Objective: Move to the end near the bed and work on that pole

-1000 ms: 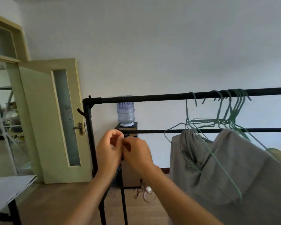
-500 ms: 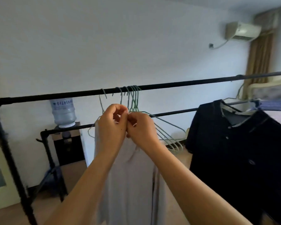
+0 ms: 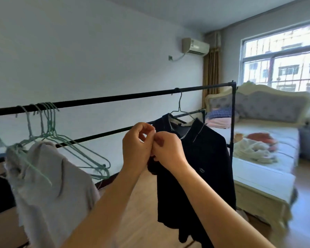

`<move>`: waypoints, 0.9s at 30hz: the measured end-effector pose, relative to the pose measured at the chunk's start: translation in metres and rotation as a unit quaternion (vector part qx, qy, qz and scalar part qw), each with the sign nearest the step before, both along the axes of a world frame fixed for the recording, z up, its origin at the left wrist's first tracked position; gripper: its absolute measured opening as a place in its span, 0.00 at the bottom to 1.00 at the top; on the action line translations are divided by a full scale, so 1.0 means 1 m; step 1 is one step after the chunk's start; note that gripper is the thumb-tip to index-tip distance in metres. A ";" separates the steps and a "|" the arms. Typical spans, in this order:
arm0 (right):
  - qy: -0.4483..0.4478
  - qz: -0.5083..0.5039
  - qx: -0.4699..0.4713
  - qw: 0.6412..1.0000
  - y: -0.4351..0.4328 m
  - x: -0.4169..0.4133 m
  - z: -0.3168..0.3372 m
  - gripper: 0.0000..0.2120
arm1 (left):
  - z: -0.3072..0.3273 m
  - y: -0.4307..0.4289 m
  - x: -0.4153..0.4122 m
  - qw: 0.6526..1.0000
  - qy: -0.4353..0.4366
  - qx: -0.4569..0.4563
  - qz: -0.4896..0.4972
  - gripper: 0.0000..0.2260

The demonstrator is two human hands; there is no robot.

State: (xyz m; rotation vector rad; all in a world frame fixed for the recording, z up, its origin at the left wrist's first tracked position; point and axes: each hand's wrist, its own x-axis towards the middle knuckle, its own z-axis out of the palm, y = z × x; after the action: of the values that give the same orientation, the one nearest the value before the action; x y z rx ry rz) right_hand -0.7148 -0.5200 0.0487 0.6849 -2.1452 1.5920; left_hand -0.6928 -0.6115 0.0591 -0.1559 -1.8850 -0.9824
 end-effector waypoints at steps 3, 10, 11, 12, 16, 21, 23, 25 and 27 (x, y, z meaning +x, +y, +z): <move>-0.013 -0.023 -0.008 1.000 0.041 -0.036 -0.008 0.09 | -0.008 0.042 -0.040 1.000 -0.011 -0.001 -0.027 0.02; -0.047 -0.079 0.033 0.995 0.143 -0.125 -0.028 0.09 | -0.030 0.138 -0.135 0.993 -0.071 0.018 -0.087 0.07; -0.046 -0.092 0.037 0.994 0.168 -0.145 -0.029 0.09 | -0.032 0.164 -0.156 0.992 -0.078 0.022 -0.098 0.05; -0.047 -0.097 0.042 0.993 0.177 -0.151 -0.032 0.08 | -0.035 0.171 -0.163 0.991 -0.084 0.024 -0.105 0.05; -0.066 -0.112 0.038 0.991 0.231 -0.185 -0.036 0.10 | -0.040 0.223 -0.199 0.987 -0.108 0.012 -0.116 0.02; -0.069 -0.092 0.042 0.993 0.291 -0.221 -0.032 0.08 | -0.039 0.281 -0.235 0.990 -0.109 -0.010 -0.085 0.01; -0.068 -0.074 0.053 0.994 0.314 -0.235 -0.030 0.08 | -0.040 0.304 -0.247 0.991 -0.112 0.003 -0.074 0.01; -0.064 -0.064 0.067 0.994 0.331 -0.245 -0.029 0.11 | -0.042 0.320 -0.259 0.991 -0.109 0.022 -0.074 0.02; -0.055 -0.061 0.075 0.994 0.350 -0.261 -0.030 0.14 | -0.046 0.338 -0.274 0.991 -0.105 0.032 -0.073 0.02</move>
State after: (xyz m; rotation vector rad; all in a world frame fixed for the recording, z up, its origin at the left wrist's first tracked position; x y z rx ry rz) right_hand -0.9757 -0.1697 0.0184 0.5108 -2.3577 1.4475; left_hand -0.9673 -0.2733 0.0136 -0.1598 -2.0533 -1.1964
